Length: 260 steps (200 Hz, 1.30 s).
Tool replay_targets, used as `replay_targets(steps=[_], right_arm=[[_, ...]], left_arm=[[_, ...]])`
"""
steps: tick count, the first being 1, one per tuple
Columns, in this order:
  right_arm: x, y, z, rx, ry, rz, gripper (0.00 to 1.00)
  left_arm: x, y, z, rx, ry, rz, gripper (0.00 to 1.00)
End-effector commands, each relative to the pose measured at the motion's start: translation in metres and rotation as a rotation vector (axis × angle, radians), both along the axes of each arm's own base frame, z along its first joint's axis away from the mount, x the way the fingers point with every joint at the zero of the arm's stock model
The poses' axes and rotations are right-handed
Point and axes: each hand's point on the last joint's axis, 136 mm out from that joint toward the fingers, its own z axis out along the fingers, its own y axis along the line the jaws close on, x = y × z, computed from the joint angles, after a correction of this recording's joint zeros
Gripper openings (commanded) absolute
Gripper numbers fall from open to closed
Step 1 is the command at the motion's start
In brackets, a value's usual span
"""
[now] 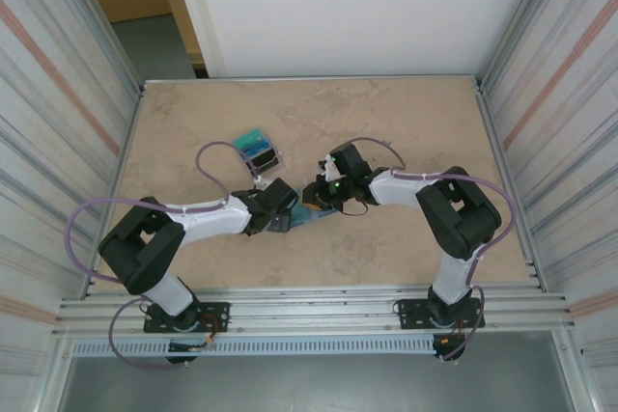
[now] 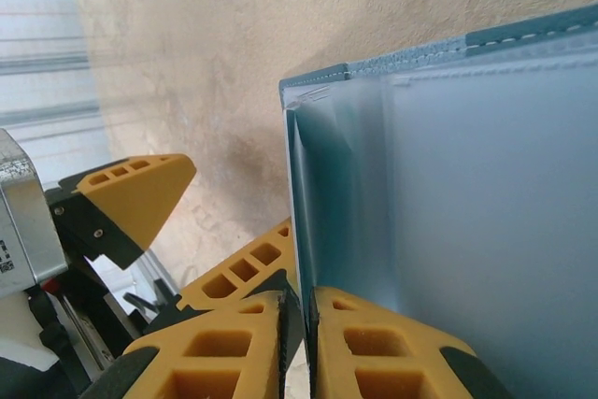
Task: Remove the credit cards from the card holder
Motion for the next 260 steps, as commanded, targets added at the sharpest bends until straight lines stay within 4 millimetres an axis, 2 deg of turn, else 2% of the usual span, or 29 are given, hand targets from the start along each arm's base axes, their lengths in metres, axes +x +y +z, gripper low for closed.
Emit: replay_targets(steps=[1, 89, 141, 168, 260], right_arm=[[0.002, 0.0, 0.018, 0.042, -0.024, -0.006, 0.16], [0.005, -0.006, 0.021, 0.046, -0.032, -0.018, 0.15], [0.005, -0.013, 0.018, 0.001, -0.045, -0.021, 0.05], [0.005, -0.021, 0.016, -0.058, -0.063, -0.023, 0.03], [0.01, -0.037, 0.024, -0.174, -0.133, -0.013, 0.02]], left_arm=[[-0.009, 0.005, -0.008, 0.041, 0.04, -0.003, 0.99], [-0.009, 0.005, -0.008, 0.042, 0.04, -0.002, 0.99], [-0.009, 0.005, -0.007, 0.041, 0.039, 0.0, 0.99], [-0.009, 0.005, -0.006, 0.038, 0.037, 0.0, 0.99], [-0.007, -0.003, 0.013, -0.034, 0.005, 0.006, 0.99]])
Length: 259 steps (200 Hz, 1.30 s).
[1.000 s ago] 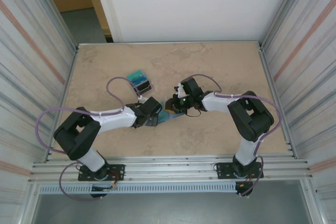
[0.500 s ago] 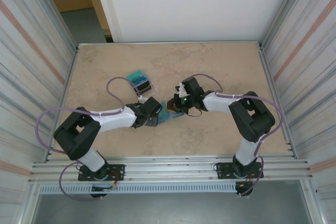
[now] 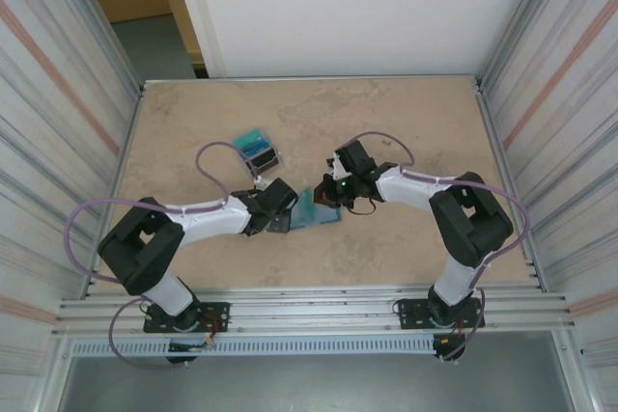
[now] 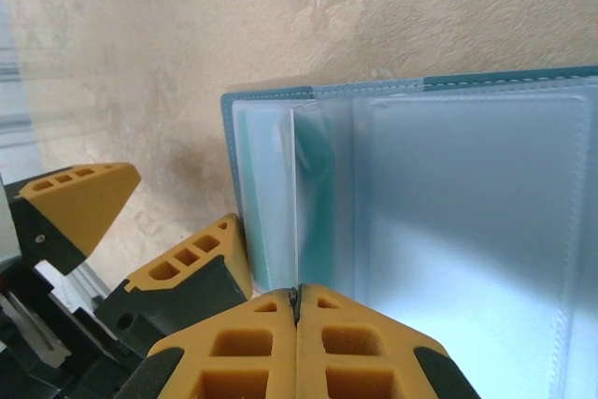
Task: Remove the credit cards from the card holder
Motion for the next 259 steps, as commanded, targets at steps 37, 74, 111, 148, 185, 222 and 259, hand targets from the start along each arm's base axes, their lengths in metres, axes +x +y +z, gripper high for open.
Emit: replay_targets(steps=[37, 74, 111, 148, 185, 222, 259], right_arm=[[0.008, -0.012, 0.029, -0.046, -0.102, 0.013, 0.01], [0.01, -0.019, 0.043, -0.047, -0.138, 0.008, 0.0], [0.012, -0.022, 0.067, -0.007, -0.192, 0.004, 0.0], [0.016, -0.018, 0.103, 0.141, -0.24, -0.01, 0.0], [0.019, -0.008, 0.138, 0.312, -0.252, -0.005, 0.0], [0.019, 0.006, 0.167, 0.473, -0.255, 0.011, 0.0], [0.018, 0.014, 0.189, 0.574, -0.259, 0.028, 0.0]], left_arm=[[0.0, -0.005, 0.033, -0.067, -0.05, 0.015, 0.99], [0.004, -0.008, 0.06, -0.117, -0.105, 0.02, 0.99], [0.01, -0.013, 0.092, -0.258, -0.163, 0.032, 0.99], [0.018, -0.026, 0.134, -0.568, -0.245, 0.019, 0.97], [0.026, -0.034, 0.173, -0.792, -0.297, -0.011, 0.89], [0.027, -0.048, 0.195, -0.899, -0.314, -0.065, 0.85], [0.029, -0.063, 0.213, -1.057, -0.316, -0.125, 0.78]])
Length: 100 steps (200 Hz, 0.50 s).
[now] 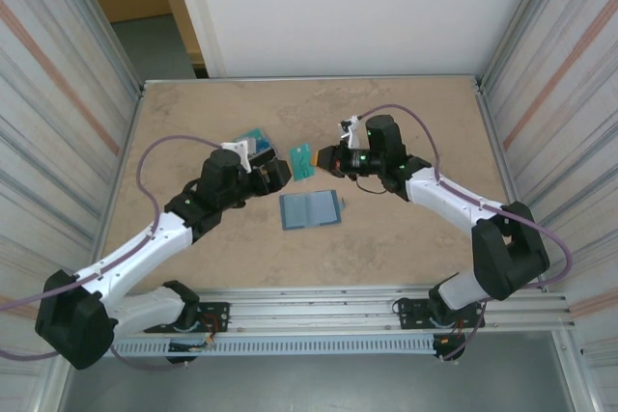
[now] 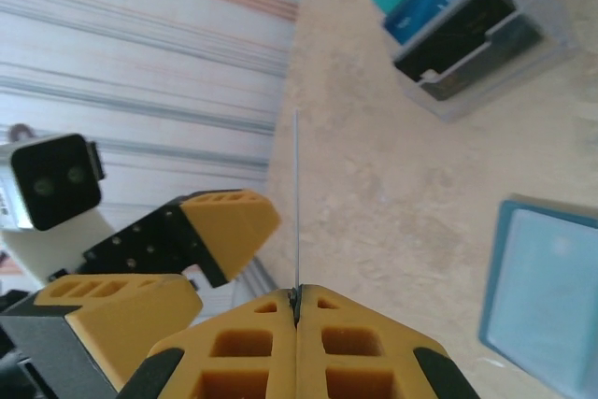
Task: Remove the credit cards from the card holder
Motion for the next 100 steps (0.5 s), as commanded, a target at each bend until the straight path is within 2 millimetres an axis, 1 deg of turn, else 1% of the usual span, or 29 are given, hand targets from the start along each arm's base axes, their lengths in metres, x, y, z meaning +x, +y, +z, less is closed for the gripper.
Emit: replay_targets(steps=[1, 14, 24, 38, 47, 64, 88, 100], right_arm=[[-0.006, 0.01, 0.035, 0.126, -0.031, 0.049, 0.0], [-0.006, 0.012, 0.039, 0.141, -0.031, 0.059, 0.0], [-0.007, 0.014, 0.043, 0.154, -0.035, 0.071, 0.0], [-0.008, 0.018, 0.047, 0.166, -0.036, 0.081, 0.01], [-0.009, 0.02, 0.049, 0.175, -0.037, 0.087, 0.01], [-0.009, 0.023, 0.052, 0.194, -0.037, 0.096, 0.01], [-0.01, 0.027, 0.053, 0.209, -0.035, 0.107, 0.01], [-0.01, 0.028, 0.053, 0.21, -0.033, 0.111, 0.01]], left_arm=[[0.0, -0.015, 0.027, -0.149, -0.05, -0.078, 0.78], [0.001, -0.019, 0.033, -0.168, -0.06, -0.099, 0.76], [0.003, -0.019, 0.035, -0.179, -0.059, -0.103, 0.72], [0.006, -0.019, 0.037, -0.206, -0.061, -0.106, 0.7], [0.008, -0.019, 0.039, -0.23, -0.065, -0.11, 0.65], [0.01, -0.022, 0.043, -0.264, -0.072, -0.124, 0.6], [0.01, -0.027, 0.046, -0.278, -0.083, -0.149, 0.51], [0.01, -0.027, 0.046, -0.279, -0.084, -0.152, 0.44]])
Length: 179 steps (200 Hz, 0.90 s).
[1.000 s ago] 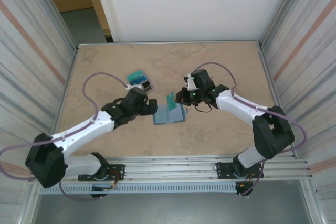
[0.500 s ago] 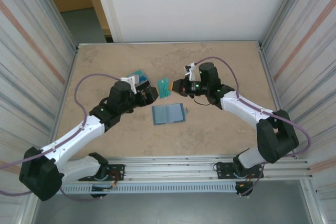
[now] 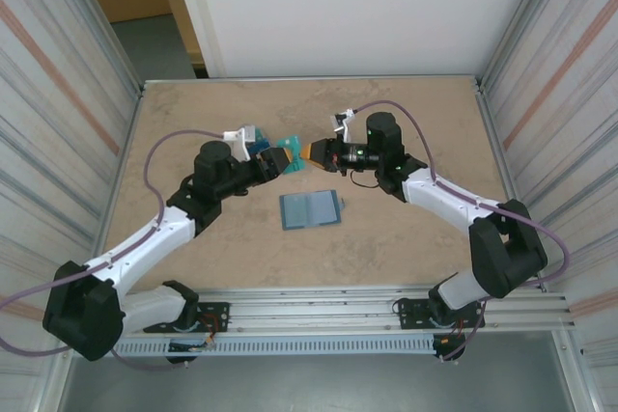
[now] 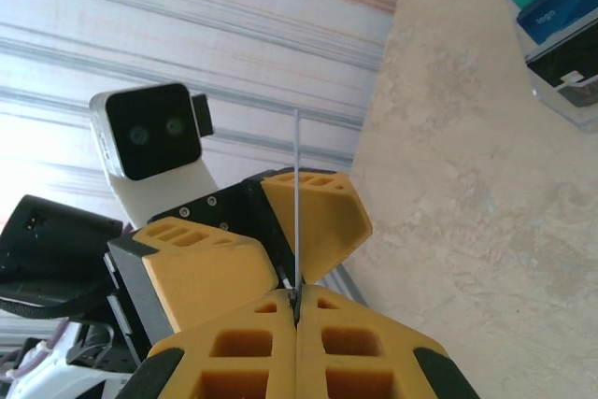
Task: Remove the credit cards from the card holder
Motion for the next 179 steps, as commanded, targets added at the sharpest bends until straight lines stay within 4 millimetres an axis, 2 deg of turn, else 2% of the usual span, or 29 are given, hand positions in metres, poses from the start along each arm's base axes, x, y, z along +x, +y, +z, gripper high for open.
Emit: replay_targets(steps=[1, 50, 83, 106, 129, 153, 179], right_arm=[[-0.001, 0.007, 0.016, 0.048, -0.021, 0.03, 0.01], [-0.003, 0.007, 0.012, 0.042, -0.014, 0.031, 0.02], [-0.004, 0.006, 0.01, 0.037, -0.013, 0.033, 0.1], [-0.005, 0.001, 0.005, -0.015, -0.019, 0.013, 0.24], [-0.005, -0.01, -0.007, -0.128, -0.03, -0.032, 0.41], [-0.006, -0.028, -0.023, -0.254, -0.029, -0.098, 0.51], [-0.008, -0.047, -0.037, -0.37, -0.029, -0.159, 0.57]], left_arm=[[-0.003, -0.006, 0.013, -0.049, -0.039, -0.043, 0.44], [-0.002, -0.005, 0.015, -0.042, -0.049, -0.042, 0.2], [-0.004, -0.006, 0.018, -0.013, -0.069, -0.063, 0.0], [-0.006, -0.002, 0.026, 0.067, -0.122, -0.074, 0.0], [-0.004, 0.015, 0.025, 0.294, -0.18, -0.057, 0.0], [0.01, 0.04, 0.025, 0.55, -0.246, -0.021, 0.0], [0.03, 0.057, 0.023, 0.719, -0.29, -0.047, 0.0]])
